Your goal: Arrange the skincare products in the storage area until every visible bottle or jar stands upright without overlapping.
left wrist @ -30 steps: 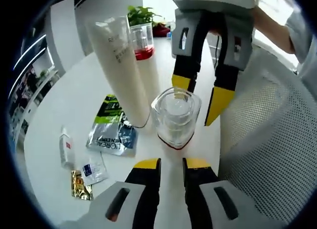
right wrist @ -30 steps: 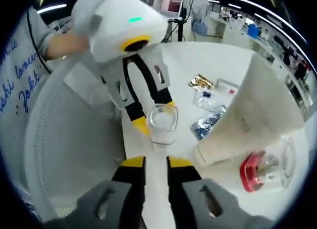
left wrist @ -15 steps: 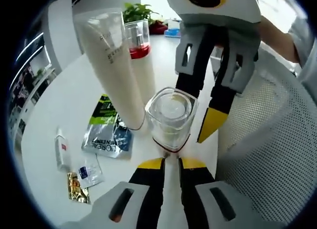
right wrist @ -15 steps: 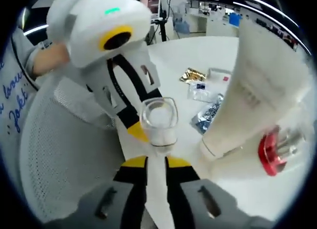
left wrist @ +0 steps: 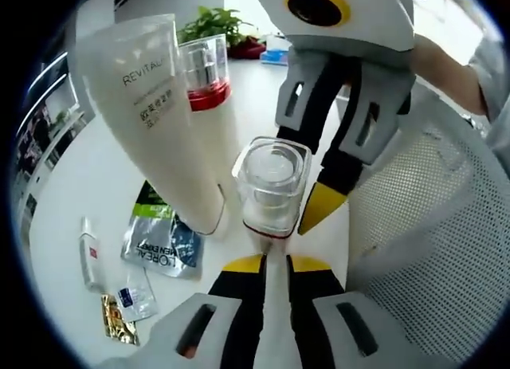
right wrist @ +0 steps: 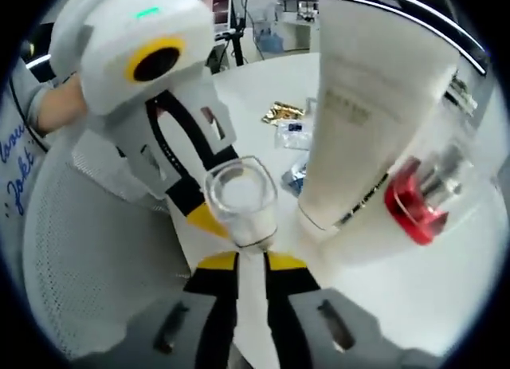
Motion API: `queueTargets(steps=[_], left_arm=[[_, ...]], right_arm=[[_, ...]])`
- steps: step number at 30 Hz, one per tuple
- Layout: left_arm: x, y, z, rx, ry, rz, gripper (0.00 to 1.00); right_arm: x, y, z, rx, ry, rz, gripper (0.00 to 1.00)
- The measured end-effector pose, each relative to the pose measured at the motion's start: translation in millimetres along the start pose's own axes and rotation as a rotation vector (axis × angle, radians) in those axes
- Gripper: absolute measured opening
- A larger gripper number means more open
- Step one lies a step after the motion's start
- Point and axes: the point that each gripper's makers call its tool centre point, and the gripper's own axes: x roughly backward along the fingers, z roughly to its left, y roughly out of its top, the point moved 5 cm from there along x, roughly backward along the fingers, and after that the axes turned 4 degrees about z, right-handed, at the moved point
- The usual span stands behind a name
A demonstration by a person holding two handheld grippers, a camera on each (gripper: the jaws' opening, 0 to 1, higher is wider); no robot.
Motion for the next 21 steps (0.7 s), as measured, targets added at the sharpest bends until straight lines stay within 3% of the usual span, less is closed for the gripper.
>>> queueTargets(steps=[21], left_arm=[[-23, 24.2, 3.6, 0.065, 0.015, -0.037, 0.08]], right_arm=[[8, -18.4, -28, -0.095, -0.072, -0.033, 0.11]])
